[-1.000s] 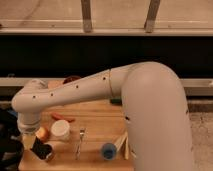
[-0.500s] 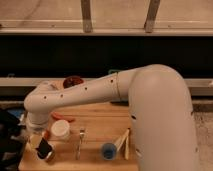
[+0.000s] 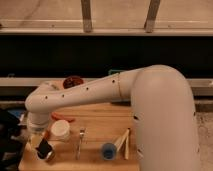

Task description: Place eraser in metal cup

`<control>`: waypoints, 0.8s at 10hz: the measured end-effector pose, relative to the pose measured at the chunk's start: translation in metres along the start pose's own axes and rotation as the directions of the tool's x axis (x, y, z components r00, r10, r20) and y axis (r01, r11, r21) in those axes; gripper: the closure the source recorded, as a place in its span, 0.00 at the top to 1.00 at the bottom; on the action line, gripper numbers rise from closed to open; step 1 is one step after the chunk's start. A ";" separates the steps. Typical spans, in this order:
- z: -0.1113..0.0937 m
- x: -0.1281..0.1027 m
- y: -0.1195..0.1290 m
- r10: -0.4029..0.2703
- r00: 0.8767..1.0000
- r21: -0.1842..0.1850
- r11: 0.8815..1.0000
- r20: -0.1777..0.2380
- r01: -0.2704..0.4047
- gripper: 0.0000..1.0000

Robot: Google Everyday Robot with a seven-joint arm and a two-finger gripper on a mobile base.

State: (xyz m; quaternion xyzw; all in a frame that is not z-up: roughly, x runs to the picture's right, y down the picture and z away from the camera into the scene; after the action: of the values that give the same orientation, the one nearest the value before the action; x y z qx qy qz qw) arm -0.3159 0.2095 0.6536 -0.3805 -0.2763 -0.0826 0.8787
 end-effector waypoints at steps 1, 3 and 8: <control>-0.001 -0.001 0.000 -0.006 1.000 0.001 1.000 -0.004 0.006 0.79; -0.002 -0.003 0.001 -0.018 1.000 0.005 1.000 -0.014 0.018 0.80; -0.005 -0.006 0.002 -0.031 0.999 0.014 0.999 -0.033 0.031 0.80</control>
State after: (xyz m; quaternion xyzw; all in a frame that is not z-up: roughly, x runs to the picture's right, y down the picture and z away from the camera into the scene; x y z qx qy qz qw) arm -0.3182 0.2070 0.6455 -0.3682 -0.2684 -0.1004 0.8845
